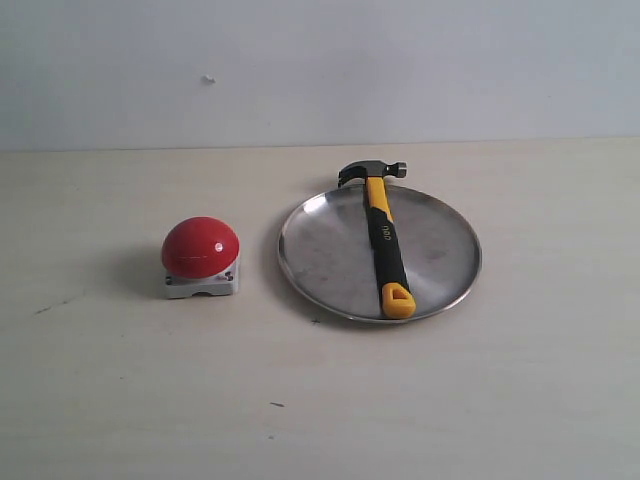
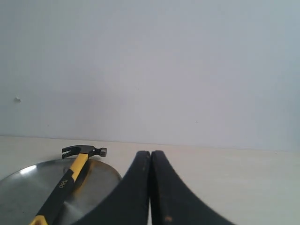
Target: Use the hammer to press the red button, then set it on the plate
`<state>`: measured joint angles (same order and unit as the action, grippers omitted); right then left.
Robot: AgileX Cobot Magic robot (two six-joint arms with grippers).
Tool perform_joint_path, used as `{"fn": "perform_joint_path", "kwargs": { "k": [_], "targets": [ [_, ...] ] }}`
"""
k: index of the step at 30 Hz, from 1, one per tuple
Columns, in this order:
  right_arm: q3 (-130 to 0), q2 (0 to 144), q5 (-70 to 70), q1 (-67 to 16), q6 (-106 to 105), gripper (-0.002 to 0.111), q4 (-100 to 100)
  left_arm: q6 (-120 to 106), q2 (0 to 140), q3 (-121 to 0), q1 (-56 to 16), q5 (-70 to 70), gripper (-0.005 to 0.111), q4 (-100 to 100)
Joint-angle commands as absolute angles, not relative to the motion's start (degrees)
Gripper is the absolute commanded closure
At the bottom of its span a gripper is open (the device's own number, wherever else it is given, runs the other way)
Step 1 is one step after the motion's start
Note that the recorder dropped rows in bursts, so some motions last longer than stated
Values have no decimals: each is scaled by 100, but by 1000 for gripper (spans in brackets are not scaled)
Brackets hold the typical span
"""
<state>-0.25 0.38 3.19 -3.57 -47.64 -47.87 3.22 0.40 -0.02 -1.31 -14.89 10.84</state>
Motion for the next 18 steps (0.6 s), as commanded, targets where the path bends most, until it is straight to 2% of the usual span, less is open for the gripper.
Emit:
{"fn": "perform_joint_path", "kwargs": {
  "k": [1,4,18],
  "targets": [
    [0,0,717,-331,-294,108,-529,309,0,0,-120,-1474,107,1023],
    [0,0,1149,-331,72,108,-187,309,0,0,-120,-1474,107,1023],
    [0,0,1183,-331,72,108,-202,309,0,0,-120,-1474,107,1023]
  ]
}}
